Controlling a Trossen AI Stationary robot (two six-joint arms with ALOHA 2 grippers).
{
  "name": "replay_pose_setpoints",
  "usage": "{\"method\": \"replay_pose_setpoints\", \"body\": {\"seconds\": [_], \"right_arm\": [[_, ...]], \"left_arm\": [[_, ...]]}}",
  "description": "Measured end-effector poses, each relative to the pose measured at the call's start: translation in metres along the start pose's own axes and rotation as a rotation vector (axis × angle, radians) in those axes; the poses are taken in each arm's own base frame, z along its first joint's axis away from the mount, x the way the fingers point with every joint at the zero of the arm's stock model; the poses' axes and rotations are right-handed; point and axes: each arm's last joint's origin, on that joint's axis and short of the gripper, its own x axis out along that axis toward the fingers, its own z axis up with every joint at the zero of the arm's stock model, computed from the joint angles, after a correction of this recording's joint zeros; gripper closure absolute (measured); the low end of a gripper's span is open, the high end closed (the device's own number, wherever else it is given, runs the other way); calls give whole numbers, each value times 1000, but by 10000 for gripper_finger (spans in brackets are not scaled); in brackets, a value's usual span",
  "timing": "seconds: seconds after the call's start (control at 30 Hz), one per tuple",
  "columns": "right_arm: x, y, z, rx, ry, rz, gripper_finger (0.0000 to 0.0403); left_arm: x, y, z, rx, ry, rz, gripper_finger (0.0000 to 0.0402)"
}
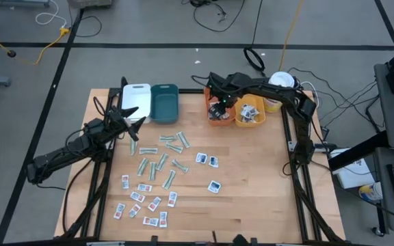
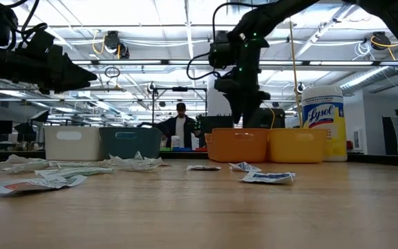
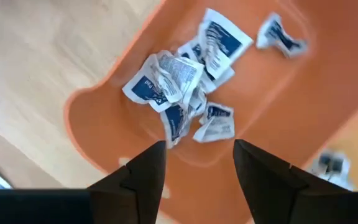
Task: Pick & Place First Aid Supplies
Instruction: Put the alcohol pad into the orange bin
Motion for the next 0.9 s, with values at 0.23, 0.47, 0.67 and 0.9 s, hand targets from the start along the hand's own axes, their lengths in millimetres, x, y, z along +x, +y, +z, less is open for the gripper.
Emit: {"method": "replay_pose_setpoints", "body": {"seconds": [0.23,0.47,0.67,0.9], "right_arm": [[-8,6,-8,261,32,-10,218],[-10,43,-23,179,41,8,218],[-12,82,-43,110,49,29,218],[-17,125,-72,34,59,52,218]], "left_arm": [[0,0,0,0,0,0,105],[0,0,0,0,0,0,105],[0,0,0,0,0,0,105],[0,0,0,0,0,0,105]]}}
